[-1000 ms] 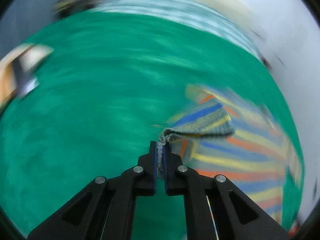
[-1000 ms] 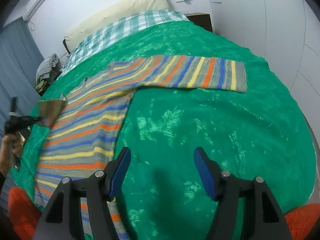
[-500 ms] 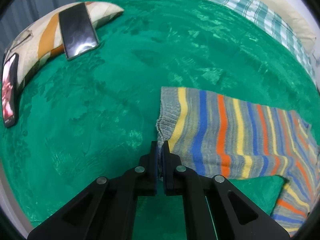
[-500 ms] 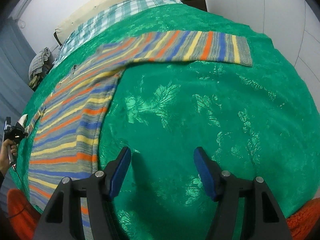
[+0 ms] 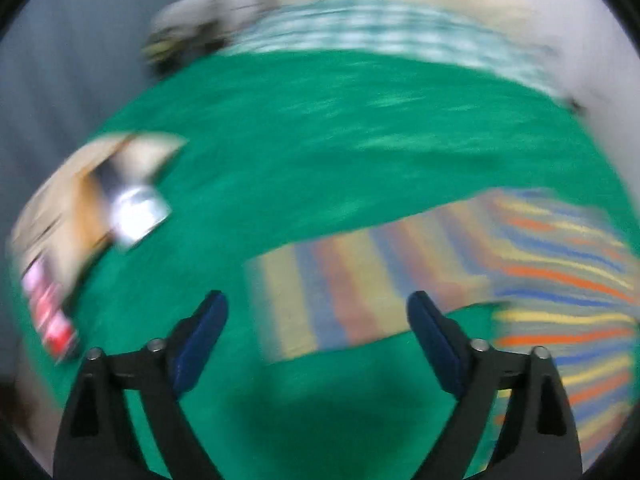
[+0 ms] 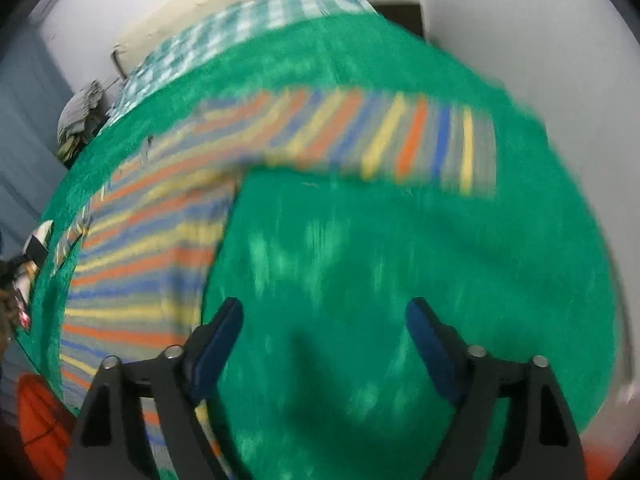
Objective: Fold small clothes
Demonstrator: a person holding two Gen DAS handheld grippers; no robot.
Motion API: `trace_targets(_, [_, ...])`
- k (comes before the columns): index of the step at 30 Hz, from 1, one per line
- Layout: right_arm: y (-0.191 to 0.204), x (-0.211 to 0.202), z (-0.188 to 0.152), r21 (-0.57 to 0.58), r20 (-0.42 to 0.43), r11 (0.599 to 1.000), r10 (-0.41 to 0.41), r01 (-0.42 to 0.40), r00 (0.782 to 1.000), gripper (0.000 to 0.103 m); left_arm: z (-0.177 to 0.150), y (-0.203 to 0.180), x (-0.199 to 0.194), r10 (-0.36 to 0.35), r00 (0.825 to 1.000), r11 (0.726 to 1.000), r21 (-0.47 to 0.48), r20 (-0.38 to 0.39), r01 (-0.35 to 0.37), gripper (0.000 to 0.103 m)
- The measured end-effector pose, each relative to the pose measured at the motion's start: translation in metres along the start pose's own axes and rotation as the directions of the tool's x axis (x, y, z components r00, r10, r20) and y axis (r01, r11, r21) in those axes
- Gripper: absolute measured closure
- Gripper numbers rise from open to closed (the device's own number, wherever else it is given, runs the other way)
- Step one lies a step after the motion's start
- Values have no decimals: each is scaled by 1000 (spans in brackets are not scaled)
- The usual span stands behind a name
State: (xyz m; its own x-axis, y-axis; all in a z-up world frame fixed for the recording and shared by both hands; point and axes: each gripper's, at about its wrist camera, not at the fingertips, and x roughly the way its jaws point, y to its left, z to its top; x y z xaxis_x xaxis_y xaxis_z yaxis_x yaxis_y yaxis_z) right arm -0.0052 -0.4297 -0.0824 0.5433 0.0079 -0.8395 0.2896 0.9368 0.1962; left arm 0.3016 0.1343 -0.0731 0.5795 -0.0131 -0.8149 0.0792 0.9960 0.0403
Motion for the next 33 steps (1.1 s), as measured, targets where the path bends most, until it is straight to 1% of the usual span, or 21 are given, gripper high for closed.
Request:
trace_targets(1, [6,4,27,-48,20,999,7,-6,1000,18,10,-13,5,-55,998,998,20,-12,55,8])
trace_targets(2, [12,11,50,-80,33,996,33,-30,999,18,29,-39,20,-140,989,988,52,-46,142,7])
trace_targets(3, [19,20,74,-110,39,992,71,-66,997,17,40,-56,34,-167,984,982,77,-67,172,7])
trace_targets(5, [32,45,117,-156,36,981,123,-116,992,17,61,-91,69,-145,983,976,147,-111,160,7])
trace_targets(7, [47,84,160,-177,-16,968,176,-176,984,17,77,-119,104,-110,983,969,204,-148,139,7])
trace_targets(10, [69,133,202,-229,-100,948,204,-222,974,17,95,-143,142,-107,977,956,251,-187,153,7])
trace_targets(13, [89,168,225,-300,-174,911,240,-284,955,17,99,-152,164,-129,966,940,284,-226,191,7])
trace_targets(16, [106,207,236,-359,-240,879,237,-313,941,17,99,-162,179,-96,963,920,348,-252,183,7])
trace_targets(18, [111,229,234,-363,-281,877,220,-315,934,17,93,-169,190,-106,943,902,368,-314,224,8])
trace_targets(19, [111,242,233,-351,-319,880,210,-321,924,17,88,-173,193,-118,930,891,376,-347,254,19])
trace_targets(20, [112,256,227,-346,-371,880,190,-325,909,24,83,-179,190,-136,931,875,399,-339,273,55])
trace_targets(21, [117,258,223,-390,-368,872,148,-297,918,34,81,-186,185,-150,932,862,419,-329,286,82])
trace_targets(22, [119,256,220,-429,-351,861,120,-274,928,73,80,-194,177,-130,948,856,451,-289,255,97])
trace_targets(23, [122,250,220,-449,-339,855,108,-261,935,99,79,-202,166,-88,977,847,501,-196,176,98])
trace_targets(24, [124,239,222,-468,-283,859,77,-208,956,99,80,-206,160,-63,989,845,520,-135,125,98])
trace_targets(25, [127,229,225,-498,-211,858,25,-129,977,99,84,-206,158,-44,995,858,507,-85,81,98])
trace_targets(27, [130,219,231,-518,-104,855,-38,-22,994,99,91,-203,167,-22,997,893,447,-69,51,98])
trace_targets(28, [131,221,232,-511,-89,860,-49,-3,995,99,91,-202,176,-13,997,905,424,-82,46,98])
trace_targets(29, [131,233,230,-492,-107,871,-70,9,992,99,88,-203,183,1,996,908,417,-91,37,98])
trace_targets(31, [133,256,219,-505,-157,863,-115,20,981,99,77,-209,187,40,997,897,442,-65,-7,95])
trace_targets(33, [137,260,209,-525,-116,849,-134,54,984,97,75,-210,178,60,997,900,434,-47,-34,82])
